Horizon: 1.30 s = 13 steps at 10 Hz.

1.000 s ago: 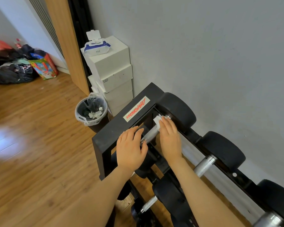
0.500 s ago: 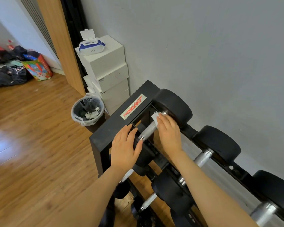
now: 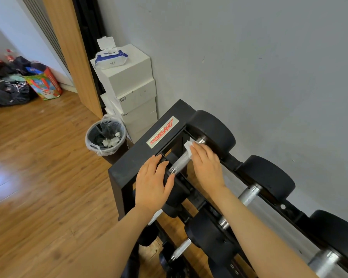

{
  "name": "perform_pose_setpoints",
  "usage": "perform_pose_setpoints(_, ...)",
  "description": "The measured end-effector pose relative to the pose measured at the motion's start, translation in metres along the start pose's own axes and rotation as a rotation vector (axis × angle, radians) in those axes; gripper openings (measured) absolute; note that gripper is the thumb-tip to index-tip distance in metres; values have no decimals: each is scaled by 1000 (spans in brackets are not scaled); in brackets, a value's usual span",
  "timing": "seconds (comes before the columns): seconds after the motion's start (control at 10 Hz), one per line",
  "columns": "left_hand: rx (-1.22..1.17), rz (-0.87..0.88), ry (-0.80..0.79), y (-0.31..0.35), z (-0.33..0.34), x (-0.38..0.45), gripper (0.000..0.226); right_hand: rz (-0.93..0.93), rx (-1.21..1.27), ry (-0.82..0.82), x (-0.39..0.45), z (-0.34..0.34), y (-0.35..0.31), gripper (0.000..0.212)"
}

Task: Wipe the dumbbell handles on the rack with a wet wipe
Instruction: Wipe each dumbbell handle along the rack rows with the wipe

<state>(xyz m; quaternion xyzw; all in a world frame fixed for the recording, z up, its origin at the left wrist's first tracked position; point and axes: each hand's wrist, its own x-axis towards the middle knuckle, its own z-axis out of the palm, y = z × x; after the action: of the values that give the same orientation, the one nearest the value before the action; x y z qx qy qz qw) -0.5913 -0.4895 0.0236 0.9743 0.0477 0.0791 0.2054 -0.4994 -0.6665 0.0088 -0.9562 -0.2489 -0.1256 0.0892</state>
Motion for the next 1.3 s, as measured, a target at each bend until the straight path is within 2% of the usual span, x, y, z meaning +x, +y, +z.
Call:
perform_pose_setpoints(0.1, -10, 3, 5, 0, 0, 0, 54, 46, -60, 34, 5, -4, -2, 66)
perform_pose_setpoints(0.3, -18, 9, 9, 0, -1, 0, 52, 195, 23, 93, 0, 1, -18, 63)
perform_pose_setpoints(0.6, -22, 28, 41, -2, 1, 1, 48, 162, 160, 154, 11, 5, -5, 49)
perform_pose_setpoints(0.8, -16, 33, 54, -2, 2, 0, 48, 118, 216, 198, 0, 4, -12, 48)
perform_pose_setpoints(1.0, -20, 32, 53, -2, 2, 0, 46, 182, 221, 203, 13, 10, -5, 36)
perform_pose_setpoints(1.1, -10, 34, 46, -3, 2, 0, 46, 130, 182, 175, 7, 10, -10, 54)
perform_pose_setpoints(1.2, 0, 34, 46, -2, 2, 1, 47, 146, 185, 115, 9, 5, -8, 60)
perform_pose_setpoints(1.3, 8, 30, 45, -2, 1, 1, 48, 210, 190, 98, 18, 3, -8, 55)
